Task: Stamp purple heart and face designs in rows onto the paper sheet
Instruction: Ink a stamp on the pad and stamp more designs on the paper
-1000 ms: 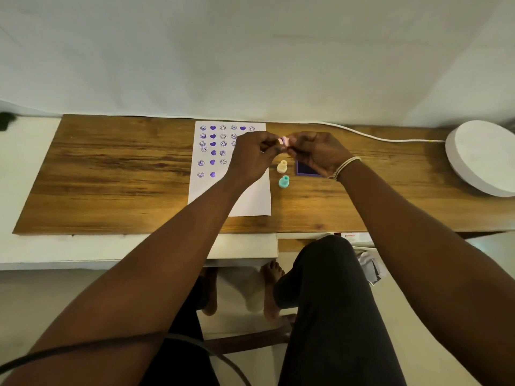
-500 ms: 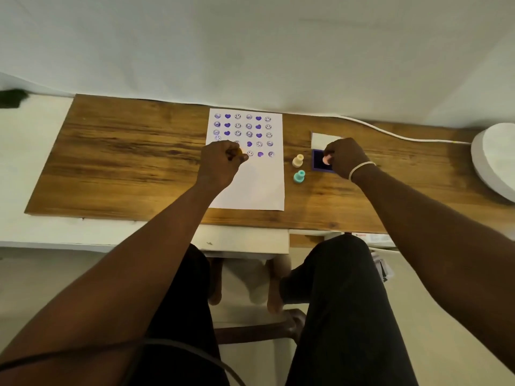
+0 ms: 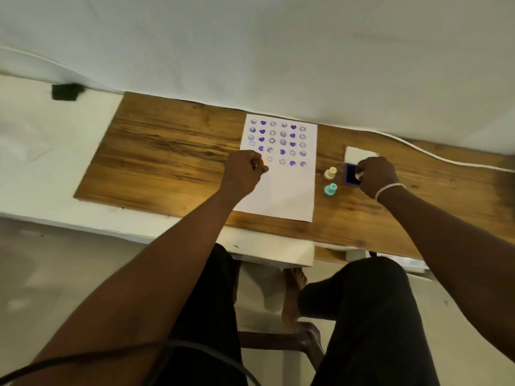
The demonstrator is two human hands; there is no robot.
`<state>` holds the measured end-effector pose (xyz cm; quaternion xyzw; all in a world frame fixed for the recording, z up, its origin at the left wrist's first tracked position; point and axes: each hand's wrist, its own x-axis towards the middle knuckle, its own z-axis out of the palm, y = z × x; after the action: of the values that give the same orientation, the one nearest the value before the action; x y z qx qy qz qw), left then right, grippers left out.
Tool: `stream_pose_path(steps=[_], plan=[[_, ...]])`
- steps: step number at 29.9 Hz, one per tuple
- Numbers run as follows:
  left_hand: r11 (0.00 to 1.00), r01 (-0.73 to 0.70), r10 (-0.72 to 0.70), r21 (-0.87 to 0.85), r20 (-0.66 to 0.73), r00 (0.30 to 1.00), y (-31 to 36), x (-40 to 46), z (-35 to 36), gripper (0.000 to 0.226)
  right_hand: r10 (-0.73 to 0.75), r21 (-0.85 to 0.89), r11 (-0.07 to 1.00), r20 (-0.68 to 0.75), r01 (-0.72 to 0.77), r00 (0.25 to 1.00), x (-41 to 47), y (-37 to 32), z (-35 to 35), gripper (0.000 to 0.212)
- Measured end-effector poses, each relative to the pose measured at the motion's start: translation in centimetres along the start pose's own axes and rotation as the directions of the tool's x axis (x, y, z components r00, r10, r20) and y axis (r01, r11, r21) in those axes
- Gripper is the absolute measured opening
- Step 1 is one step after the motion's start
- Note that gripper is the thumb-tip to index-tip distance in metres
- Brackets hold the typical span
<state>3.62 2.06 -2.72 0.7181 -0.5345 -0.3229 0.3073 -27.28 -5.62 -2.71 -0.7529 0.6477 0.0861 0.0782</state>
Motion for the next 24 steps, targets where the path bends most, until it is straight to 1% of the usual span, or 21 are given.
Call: stream_pose_path(steps=[3,5,7,8,10,12,13,15,17,19,22,24], plan=[[0.999,-0.012,0.014,0.037,-0.045,0.999,-0.3,-0.6,-0.3,0.032,0.047,0.022,0.999,-0.001,-0.047,0.999,-0.1,0.0,0.0,0.017],[0.998,-0.015,0.019,0.055,-0.081,0.997,-0.9,-0.9,-0.8,0.034,0.075,0.082,0.994,0.013,-0.076,0.997,0.1,0.1,-0.7,0.017],[0.997,-0.018,0.026,0.079,-0.095,0.995,-1.2,-1.1,-1.4,0.034,0.131,0.197,0.973,-0.047,-0.119,0.99,0.5,0.0,-2.1,0.016],[0.995,-0.02,0.03,0.101,-0.099,0.995,-1.4,-1.2,-1.6,0.034,0.158,0.262,0.957,-0.102,-0.126,0.982,0.7,-0.4,-3.0,0.017],[0.99,-0.007,0.021,0.139,-0.102,0.995,-1.7,-1.4,-1.8,0.036,0.175,0.366,0.926,-0.198,-0.093,0.965,0.8,-2.1,-4.8,0.023],[0.99,0.001,0.014,0.139,-0.108,0.994,-2.0,-1.9,-1.6,0.038,0.144,0.427,0.904,-0.243,-0.028,0.959,0.7,-5.2,-6.4,0.023],[0.991,0.0,0.015,0.132,-0.11,0.994,-2.1,-2.2,-1.4,0.039,0.101,0.446,0.895,-0.245,0.019,0.964,0.7,-7.1,-6.8,0.021],[0.994,0.005,0.007,0.112,-0.103,0.995,-2.3,-2.7,-1.0,0.039,-0.019,0.464,0.879,-0.193,0.109,0.981,0.5,-10.8,-6.5,0.019],[0.996,0.003,0.006,0.094,-0.094,0.996,-2.5,-3.0,-0.8,0.039,-0.118,0.447,0.88,-0.125,0.162,0.985,0.1,-13.9,-5.1,0.024],[0.995,-0.007,0.016,0.095,-0.092,0.996,-2.9,-3.1,-0.8,0.039,-0.152,0.445,0.876,-0.109,0.185,0.982,-0.1,-16.1,-3.7,0.027],[0.995,0.01,0.0,0.097,-0.101,0.995,-3.6,-3.1,-0.7,0.039,-0.199,0.408,0.885,-0.102,0.224,0.975,-0.2,-18.1,-2.3,0.018],[0.995,0.034,-0.024,0.092,-0.109,0.994,-3.7,-3.1,-0.5,0.039,-0.202,0.387,0.896,-0.084,0.219,0.976,0.0,-18.5,-1.6,0.016]])
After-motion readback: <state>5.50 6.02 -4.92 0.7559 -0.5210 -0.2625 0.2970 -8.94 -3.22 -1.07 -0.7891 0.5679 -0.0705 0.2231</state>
